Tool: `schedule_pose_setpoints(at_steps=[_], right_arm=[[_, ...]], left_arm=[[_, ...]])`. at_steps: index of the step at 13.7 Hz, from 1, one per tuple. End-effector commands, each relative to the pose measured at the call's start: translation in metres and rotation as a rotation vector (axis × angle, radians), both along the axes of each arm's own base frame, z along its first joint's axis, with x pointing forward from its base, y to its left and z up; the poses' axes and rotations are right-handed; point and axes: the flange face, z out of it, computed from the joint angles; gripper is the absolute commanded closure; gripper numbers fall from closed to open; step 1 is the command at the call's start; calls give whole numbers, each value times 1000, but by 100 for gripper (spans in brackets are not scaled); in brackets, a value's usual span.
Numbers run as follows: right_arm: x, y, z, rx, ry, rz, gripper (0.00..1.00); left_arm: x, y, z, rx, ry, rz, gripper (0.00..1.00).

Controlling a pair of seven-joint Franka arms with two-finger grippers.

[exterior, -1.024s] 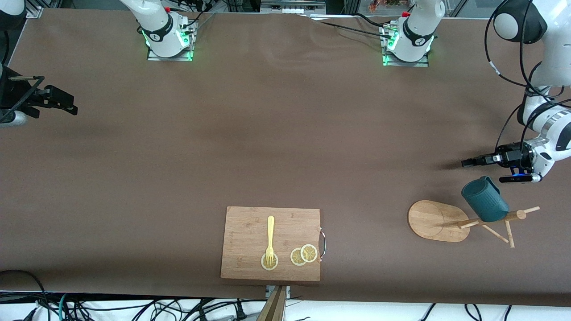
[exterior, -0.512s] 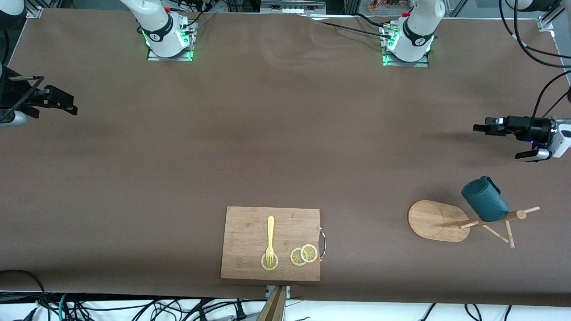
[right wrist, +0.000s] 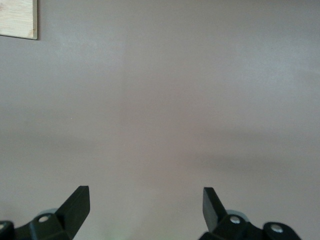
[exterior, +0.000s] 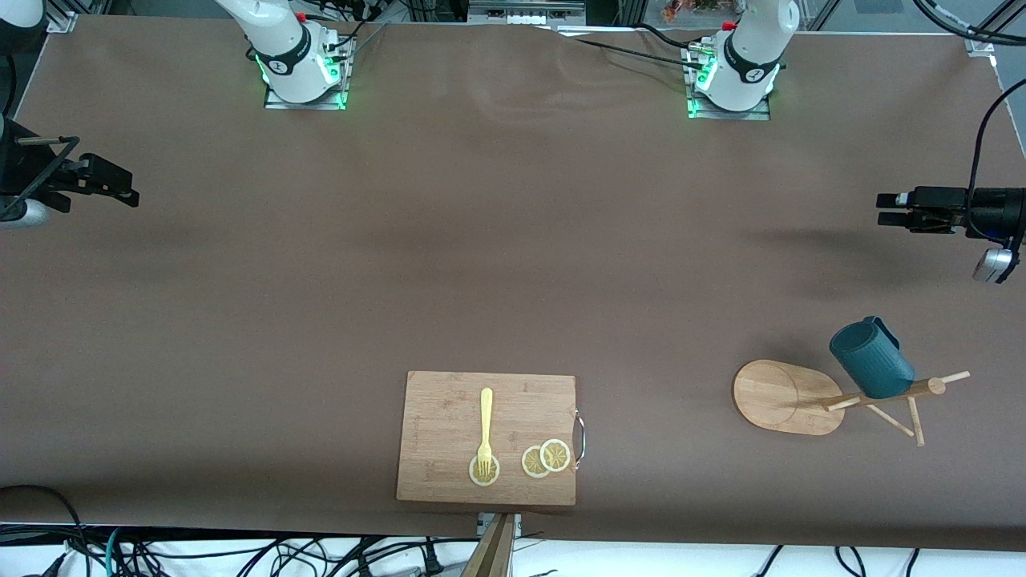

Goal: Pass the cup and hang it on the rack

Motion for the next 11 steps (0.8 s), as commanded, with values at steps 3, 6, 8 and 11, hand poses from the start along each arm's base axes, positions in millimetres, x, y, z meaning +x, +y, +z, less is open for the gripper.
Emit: schedule_pose_setpoints(at_steps=[3,6,8,11], right_arm=[[2,-2,5,17,-6,-1,0],[2,-4,5,18,-6,-4,0],[2,-3,5,23,-6,-4,0],[2,-2,5,23,-6,-3,0]], left_arm=[[40,-69,88,408,-84,-135,0],[61,-87,118,596,-202,-212,0],[66,-87,141,630,-255,-201,0],[70,-83,192,709,-345,-180,0]])
